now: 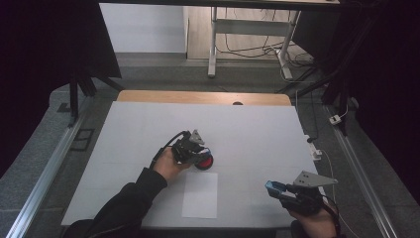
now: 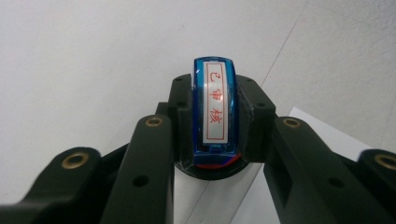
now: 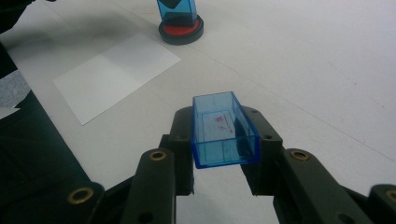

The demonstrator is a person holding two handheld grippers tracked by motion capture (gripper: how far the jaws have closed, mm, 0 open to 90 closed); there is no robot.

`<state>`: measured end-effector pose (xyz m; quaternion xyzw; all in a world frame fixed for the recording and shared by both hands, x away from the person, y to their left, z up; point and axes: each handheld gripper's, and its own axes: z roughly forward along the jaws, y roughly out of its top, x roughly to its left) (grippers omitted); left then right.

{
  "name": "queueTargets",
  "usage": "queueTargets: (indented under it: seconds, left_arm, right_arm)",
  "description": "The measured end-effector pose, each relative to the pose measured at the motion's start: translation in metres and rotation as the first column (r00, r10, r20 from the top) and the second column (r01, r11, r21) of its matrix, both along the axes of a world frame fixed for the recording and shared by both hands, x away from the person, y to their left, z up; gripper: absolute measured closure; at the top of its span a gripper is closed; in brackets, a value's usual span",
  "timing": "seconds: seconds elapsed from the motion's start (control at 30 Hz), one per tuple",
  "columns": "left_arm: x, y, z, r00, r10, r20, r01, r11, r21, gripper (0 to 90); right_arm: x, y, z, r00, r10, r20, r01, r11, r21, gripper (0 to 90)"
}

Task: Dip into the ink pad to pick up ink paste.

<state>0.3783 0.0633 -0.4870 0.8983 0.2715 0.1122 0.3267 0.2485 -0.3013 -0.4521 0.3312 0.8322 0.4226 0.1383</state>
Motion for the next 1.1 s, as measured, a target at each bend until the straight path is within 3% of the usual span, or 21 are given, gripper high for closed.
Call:
queueTargets:
  seconds: [0.57,0.7,0.97,1.1]
  left_arm:
    - [0.014,0.014,-0.004,0.9938,0.011,-0.111,-0.023,0.9935,-0.111,70.4]
    - [0.012,0.012,-0.004,0.9952,0.013,-0.097,-0.023,0.9947,-0.101,70.4]
    - [-0.001,0.000,-0.002,0.9998,0.018,0.002,-0.018,0.9998,-0.010,70.4]
    - [-0.001,0.001,-0.003,0.9994,0.032,-0.010,-0.033,0.9989,-0.034,70.3]
  right_arm:
    - [0.000,0.001,-0.001,1.0000,0.006,-0.002,-0.006,1.000,0.002,67.9]
    - [0.000,0.001,0.000,1.0000,0.005,-0.002,-0.005,1.000,-0.002,68.0]
    - [0.000,0.001,0.000,1.0000,0.008,0.000,-0.008,1.000,-0.002,68.0]
    - [-0.001,0.001,0.000,1.0000,0.008,0.002,-0.008,1.000,-0.007,68.0]
